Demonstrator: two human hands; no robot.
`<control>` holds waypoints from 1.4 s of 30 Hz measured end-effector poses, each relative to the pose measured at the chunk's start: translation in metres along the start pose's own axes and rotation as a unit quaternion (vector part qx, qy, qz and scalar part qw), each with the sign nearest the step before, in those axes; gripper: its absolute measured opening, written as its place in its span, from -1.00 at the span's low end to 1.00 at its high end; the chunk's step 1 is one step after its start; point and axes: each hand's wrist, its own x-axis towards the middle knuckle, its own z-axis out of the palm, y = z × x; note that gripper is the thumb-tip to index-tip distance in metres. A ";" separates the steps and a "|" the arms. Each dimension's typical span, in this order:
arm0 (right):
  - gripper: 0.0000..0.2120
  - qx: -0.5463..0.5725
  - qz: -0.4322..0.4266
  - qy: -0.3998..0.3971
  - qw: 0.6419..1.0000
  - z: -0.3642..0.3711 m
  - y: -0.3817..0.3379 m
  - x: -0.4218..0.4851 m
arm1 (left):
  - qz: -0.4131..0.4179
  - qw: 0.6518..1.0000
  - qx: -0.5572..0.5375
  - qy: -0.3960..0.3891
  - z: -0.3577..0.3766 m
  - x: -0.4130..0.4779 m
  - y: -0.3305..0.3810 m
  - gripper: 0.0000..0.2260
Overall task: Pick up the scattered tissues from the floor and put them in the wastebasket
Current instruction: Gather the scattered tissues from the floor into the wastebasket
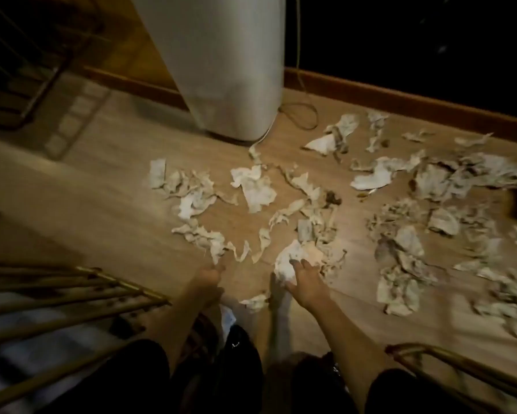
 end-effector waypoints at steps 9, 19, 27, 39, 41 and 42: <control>-0.52 -0.100 -0.171 -0.078 0.977 0.206 0.028 0.095 | -0.104 0.993 -0.012 -0.061 0.156 0.067 -0.115 -0.53; -0.71 -0.066 -0.302 0.004 0.951 0.266 0.019 0.159 | -0.119 0.948 -0.271 0.119 0.231 0.078 -0.138 -0.90; -0.76 0.040 -0.261 0.194 0.945 0.222 -0.024 0.200 | -0.217 0.801 -0.445 0.337 0.176 0.117 -0.123 -0.90; -0.75 -0.096 -0.201 0.251 0.942 0.178 0.033 0.273 | 0.020 0.969 -0.032 0.245 0.096 0.235 -0.097 -0.40; -0.80 -0.059 -0.210 0.256 0.942 0.174 0.035 0.289 | 0.006 0.969 -0.033 0.245 0.098 0.244 -0.097 -0.47; -0.83 -0.042 -0.208 0.251 0.944 0.168 0.033 0.297 | 0.000 0.966 -0.019 0.257 0.098 0.249 -0.097 -0.50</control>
